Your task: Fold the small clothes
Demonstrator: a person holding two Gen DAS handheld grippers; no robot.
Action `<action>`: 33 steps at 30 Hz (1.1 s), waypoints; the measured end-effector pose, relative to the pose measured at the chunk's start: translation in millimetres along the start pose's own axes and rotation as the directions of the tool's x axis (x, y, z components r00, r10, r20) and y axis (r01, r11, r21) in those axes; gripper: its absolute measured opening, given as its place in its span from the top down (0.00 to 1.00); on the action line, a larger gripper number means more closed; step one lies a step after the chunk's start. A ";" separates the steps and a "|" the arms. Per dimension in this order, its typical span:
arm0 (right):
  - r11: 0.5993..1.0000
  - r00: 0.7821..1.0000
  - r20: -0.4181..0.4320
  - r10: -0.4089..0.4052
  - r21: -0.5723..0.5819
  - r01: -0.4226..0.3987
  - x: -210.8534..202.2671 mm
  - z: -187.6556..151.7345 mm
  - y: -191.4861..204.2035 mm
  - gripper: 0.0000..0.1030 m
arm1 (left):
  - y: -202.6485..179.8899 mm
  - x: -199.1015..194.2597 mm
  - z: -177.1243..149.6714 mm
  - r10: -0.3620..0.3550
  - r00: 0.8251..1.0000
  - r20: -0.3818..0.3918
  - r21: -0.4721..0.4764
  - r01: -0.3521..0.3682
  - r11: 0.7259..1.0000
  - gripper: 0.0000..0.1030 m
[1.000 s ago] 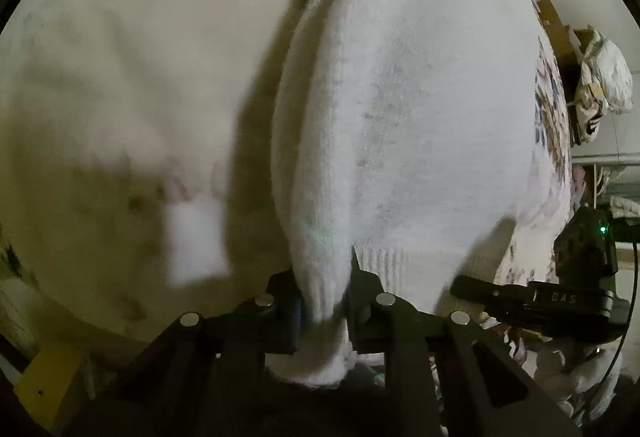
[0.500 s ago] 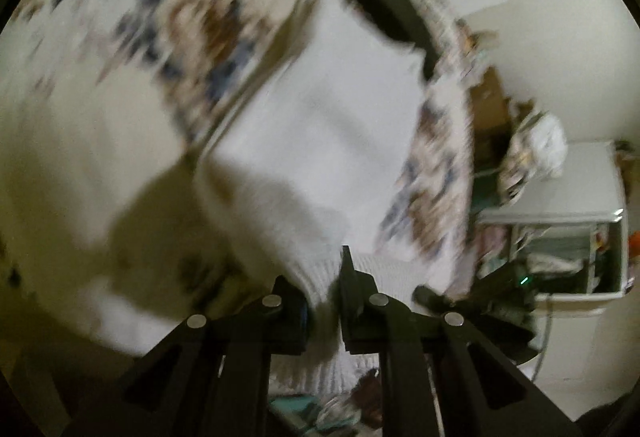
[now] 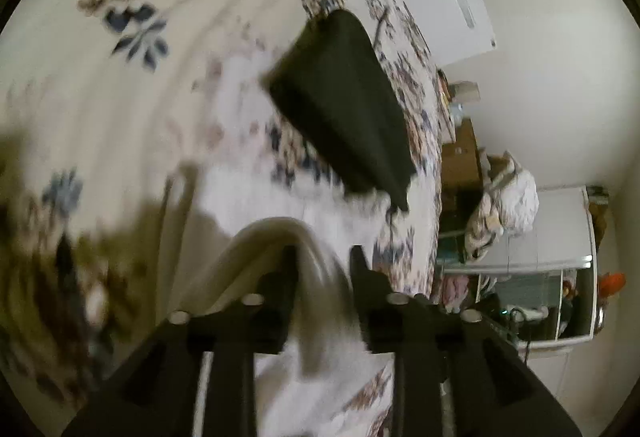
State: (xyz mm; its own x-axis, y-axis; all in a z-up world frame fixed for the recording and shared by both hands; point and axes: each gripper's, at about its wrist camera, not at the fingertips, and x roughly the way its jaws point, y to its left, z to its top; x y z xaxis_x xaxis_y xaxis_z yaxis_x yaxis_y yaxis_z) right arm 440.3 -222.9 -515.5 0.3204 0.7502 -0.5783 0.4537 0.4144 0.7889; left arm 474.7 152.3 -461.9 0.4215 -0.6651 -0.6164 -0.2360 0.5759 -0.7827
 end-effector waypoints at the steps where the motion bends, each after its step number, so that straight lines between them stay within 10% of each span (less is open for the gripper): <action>1: 1.000 1.000 -0.001 0.000 0.021 0.000 4.7 14.0 -1.1 0.75 | 1.1 0.1 11.4 -0.013 1.000 0.017 -0.009 0.013 1.000 0.58; 4: 0.995 0.998 0.016 0.053 0.082 -0.054 17.9 48.9 2.7 0.66 | 6.0 -8.0 32.4 -0.031 0.998 0.060 -0.031 0.033 0.999 0.45; 6: 0.995 0.997 0.033 0.069 0.069 -0.071 14.7 58.1 5.7 0.41 | 6.6 -10.7 39.1 0.006 0.998 0.060 -0.005 -0.006 1.000 0.45; 10: 0.998 0.998 0.066 -0.025 -0.053 0.029 -1.5 59.0 21.2 0.39 | -0.4 2.7 31.1 0.160 0.987 0.026 0.164 -0.162 0.973 0.45; 14: 0.937 0.966 0.051 -0.255 -0.234 0.260 8.2 48.8 29.3 0.39 | -11.8 48.1 4.4 0.326 0.945 -0.040 0.378 -0.288 0.880 0.47; 16: 0.896 0.941 0.039 -0.336 -0.295 0.332 21.1 43.8 27.2 0.40 | -15.8 70.4 -7.0 0.381 0.924 -0.029 0.466 -0.325 0.823 0.65; 17: 0.874 0.924 0.038 -0.380 -0.312 0.373 29.5 44.2 26.0 0.52 | -15.4 80.2 -10.0 0.406 0.913 -0.030 0.489 -0.341 0.803 0.94; 18: 0.863 0.916 0.047 -0.399 -0.317 0.392 34.0 44.5 24.2 0.84 | -14.5 83.5 -10.9 0.415 0.909 -0.033 0.490 -0.347 0.799 0.94; 24: 0.834 0.900 0.161 -0.404 -0.339 0.435 22.1 41.7 38.1 0.92 | -15.9 29.9 6.3 0.299 0.953 0.058 0.386 -0.297 0.873 0.95; 33: 0.824 0.901 0.210 -0.380 -0.365 0.433 18.9 66.6 76.9 0.93 | 35.3 56.0 45.2 0.316 0.948 -0.042 0.247 -0.297 0.922 0.94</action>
State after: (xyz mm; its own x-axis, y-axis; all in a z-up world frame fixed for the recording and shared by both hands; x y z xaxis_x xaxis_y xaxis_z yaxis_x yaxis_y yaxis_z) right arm 536.6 -211.2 -479.6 0.2910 0.4103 -0.8643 0.2094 0.8541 0.4760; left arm 529.5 156.8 -520.1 0.2876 -0.4683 -0.8355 -0.1262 0.8462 -0.5177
